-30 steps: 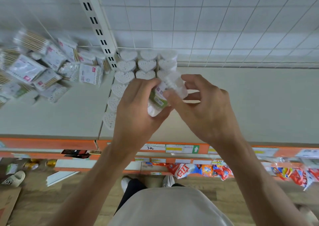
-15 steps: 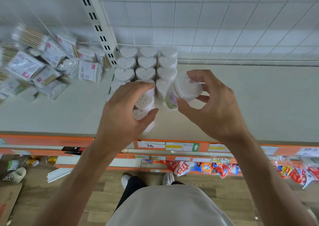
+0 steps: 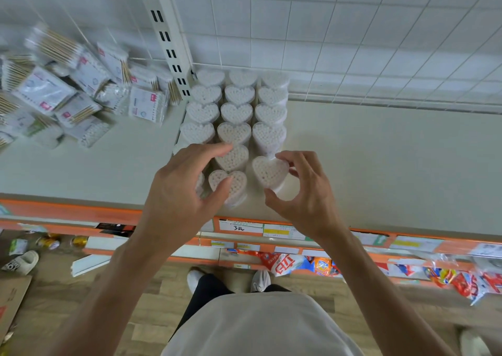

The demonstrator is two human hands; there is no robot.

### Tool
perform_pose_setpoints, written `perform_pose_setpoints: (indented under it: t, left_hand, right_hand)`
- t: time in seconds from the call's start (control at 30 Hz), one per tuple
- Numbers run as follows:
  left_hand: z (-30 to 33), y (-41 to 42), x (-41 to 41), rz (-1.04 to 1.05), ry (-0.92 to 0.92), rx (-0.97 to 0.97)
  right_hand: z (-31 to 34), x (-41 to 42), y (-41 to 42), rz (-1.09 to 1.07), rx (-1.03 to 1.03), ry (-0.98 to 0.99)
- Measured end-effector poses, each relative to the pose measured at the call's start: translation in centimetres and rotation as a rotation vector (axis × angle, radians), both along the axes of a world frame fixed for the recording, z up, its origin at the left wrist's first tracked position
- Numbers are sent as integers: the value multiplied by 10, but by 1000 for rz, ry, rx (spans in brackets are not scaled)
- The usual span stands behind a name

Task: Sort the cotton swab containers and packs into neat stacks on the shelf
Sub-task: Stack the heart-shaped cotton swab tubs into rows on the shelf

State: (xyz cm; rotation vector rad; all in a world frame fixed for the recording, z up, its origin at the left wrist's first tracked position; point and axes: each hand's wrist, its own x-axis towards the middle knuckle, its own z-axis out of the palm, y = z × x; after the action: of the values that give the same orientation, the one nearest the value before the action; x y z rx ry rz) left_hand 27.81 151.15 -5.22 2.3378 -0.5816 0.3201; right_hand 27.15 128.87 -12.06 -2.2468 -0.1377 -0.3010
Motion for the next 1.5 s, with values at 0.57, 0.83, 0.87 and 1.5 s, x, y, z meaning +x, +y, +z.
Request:
perform_pose_setpoints:
  t: [0.57, 0.83, 0.87, 1.5]
  left_hand:
    - [-6, 2, 1, -12, -2, 34]
    - [-9, 2, 4, -26, -32, 18]
    - [-10, 2, 4, -27, -27, 14]
    - [-15, 56, 14, -2, 94, 76]
  right_hand:
    - [3, 19, 8, -50, 24, -17]
    - [4, 19, 8, -54, 10, 3]
    - [4, 19, 8, -56, 11, 6]
    - [69, 5, 42, 47, -212, 105]
